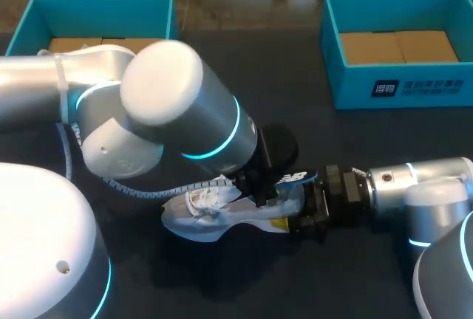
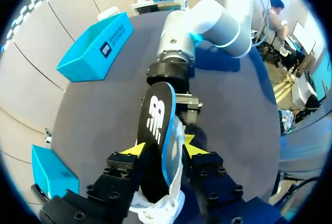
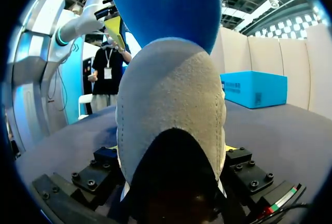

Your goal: Take the shoe out of the shoebox, open the shoe tongue, remove and reinsert the insole, then place the shoe into the shoebox

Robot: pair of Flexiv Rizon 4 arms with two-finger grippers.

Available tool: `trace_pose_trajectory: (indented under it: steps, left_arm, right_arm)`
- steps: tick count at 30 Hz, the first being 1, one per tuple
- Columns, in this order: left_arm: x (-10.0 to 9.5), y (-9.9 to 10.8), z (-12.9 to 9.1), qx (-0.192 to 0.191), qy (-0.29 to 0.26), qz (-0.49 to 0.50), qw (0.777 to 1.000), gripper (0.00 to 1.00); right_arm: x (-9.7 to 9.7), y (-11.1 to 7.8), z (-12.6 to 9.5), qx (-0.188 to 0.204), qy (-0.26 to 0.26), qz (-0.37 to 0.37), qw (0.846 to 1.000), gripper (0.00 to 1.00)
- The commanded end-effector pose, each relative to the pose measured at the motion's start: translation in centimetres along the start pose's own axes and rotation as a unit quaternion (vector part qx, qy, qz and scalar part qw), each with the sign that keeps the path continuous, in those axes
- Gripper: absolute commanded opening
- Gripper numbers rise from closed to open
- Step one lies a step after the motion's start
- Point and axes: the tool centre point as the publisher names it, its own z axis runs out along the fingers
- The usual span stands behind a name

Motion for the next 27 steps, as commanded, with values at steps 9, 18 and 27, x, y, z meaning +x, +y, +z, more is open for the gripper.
trace_pose_trajectory:
  steps: [9,18,27]
  left_arm:
    - [0.6,-1.0,1.9,-0.007,-0.059,0.008,0.998,0.0]
    - [1.5,-0.8,-0.1,0.005,-0.089,0.023,0.996,0.12]
    - [1.9,-0.6,0.2,0.01,-0.12,0.016,0.993,0.44]
  right_arm:
    - [0.0,0.1,0.2,0.002,0.0,0.0,1.0,0.0]
    - [0.0,0.1,0.2,0.002,0.0,0.0,1.0,0.0]
    - [0.0,0.1,0.2,0.002,0.0,0.0,1.0,0.0]
